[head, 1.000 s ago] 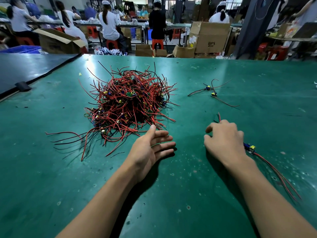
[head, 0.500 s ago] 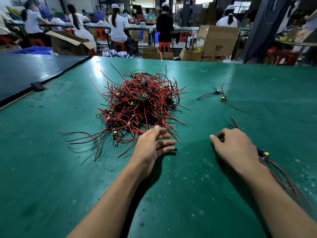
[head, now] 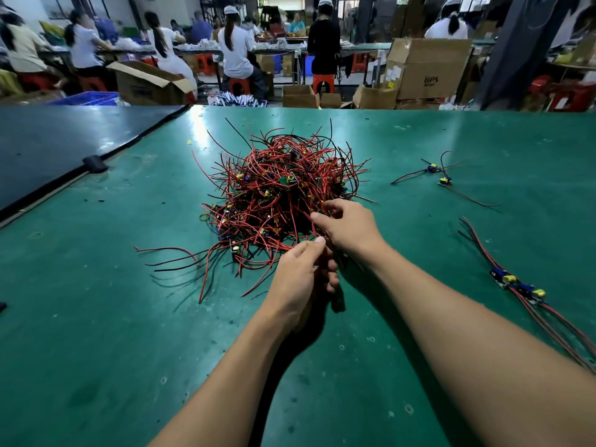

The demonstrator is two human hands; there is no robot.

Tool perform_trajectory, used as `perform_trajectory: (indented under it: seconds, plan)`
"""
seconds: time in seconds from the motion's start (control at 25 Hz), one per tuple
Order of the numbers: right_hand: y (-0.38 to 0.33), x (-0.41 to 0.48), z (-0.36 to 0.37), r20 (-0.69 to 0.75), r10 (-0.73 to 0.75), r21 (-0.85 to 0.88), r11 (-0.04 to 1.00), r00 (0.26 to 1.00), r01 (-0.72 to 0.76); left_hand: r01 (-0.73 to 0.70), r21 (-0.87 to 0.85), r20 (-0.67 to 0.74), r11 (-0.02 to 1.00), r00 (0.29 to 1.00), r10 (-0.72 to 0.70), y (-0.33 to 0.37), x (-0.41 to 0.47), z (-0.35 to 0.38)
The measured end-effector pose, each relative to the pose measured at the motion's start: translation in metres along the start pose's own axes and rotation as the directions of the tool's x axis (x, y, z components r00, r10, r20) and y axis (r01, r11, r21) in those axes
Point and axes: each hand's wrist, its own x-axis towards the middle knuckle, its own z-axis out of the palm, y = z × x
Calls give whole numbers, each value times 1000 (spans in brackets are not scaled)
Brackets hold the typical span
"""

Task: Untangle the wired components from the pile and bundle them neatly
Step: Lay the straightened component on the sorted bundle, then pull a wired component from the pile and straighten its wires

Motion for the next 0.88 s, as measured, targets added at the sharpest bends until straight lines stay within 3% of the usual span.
perform_trajectory:
  seconds: [0.24,0.36,0.48,0.6,0.68,0.88]
  plan:
    - [4,-6,-1,-118,12,147,989,993,5,-5,10,4,1000,1000,5,1,-3,3]
    - [2,-16,-24,-64,41,382,924,997,-14,-2,2,-10,1000,1000,2,3,-7,6]
    - [-1,-32,-53,36,146,678,723,989,-131,-11,-5,-20,1000,1000,11,3,-9,6]
    - [2,-52,-83,92,152,856,492,984,-156,-37,11,-27,999,999,38,1,-9,7]
    - [9,-68,-95,175,85,892,408,981,-194,-63,55,-20,997,998,64,-1,-8,7]
    - [32,-108,-82,400,6,823,439,916,-362,-76,217,105,973,993,54,-10,-9,12]
